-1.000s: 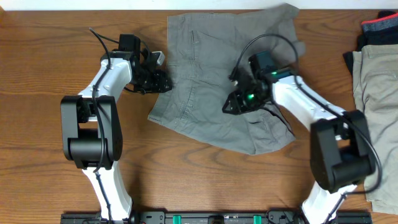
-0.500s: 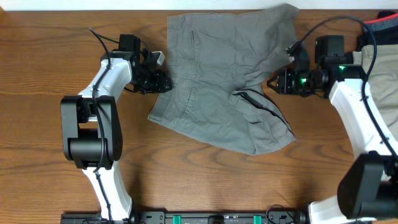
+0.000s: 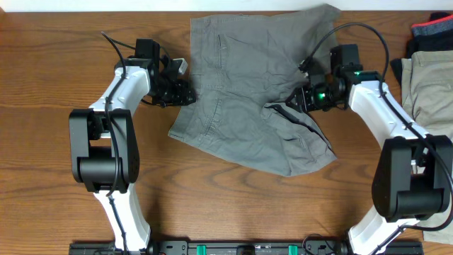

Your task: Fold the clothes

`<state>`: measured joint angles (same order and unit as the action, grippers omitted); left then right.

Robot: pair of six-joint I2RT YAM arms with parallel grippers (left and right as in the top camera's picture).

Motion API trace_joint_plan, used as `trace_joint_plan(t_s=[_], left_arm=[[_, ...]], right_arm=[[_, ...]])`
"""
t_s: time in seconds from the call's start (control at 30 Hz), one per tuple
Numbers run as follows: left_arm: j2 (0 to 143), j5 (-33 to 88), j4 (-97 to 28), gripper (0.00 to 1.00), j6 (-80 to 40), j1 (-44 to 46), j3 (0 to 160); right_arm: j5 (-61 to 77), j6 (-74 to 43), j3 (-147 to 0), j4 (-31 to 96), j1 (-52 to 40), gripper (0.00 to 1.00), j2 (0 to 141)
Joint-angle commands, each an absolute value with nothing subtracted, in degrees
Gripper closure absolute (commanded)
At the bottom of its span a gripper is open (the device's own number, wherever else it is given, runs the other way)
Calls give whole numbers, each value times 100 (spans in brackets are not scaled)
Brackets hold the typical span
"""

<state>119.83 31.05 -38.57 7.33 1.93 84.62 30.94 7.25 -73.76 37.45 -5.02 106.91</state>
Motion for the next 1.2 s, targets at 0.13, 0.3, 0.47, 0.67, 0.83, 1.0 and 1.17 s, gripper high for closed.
trace_joint_plan(t_s=[0.13,0.3,0.47,0.67,0.83,1.0,1.17], left_arm=[[11992,3037,-3874,52,698,169,8412],[11992,3039,-3896,52,694,169,8412],[11992,3039,-4117,52,696,169,8412],[11992,3039,-4303,52,701,169,8412],[11992,3037,-4307,52,703,169,8412],[11992,3035,-4320,52,790,169,8412],[11992,3030,-4327,51,836,169,8412]], right_arm=[[3024,1260,-7380,3743,-738,64,10720],[2969,1533,-7378,3828,-873,68,10720],[2447,1216,-7378,3645,-921,99,10720],[1970,-108,-7384,3529,-436,99,10683],[1942,-528,-7384,3592,145,99,10652],[1839,-1039,-7382,3667,604,99,10652],[1273,-1577,-7382,3868,1000,99,10652]])
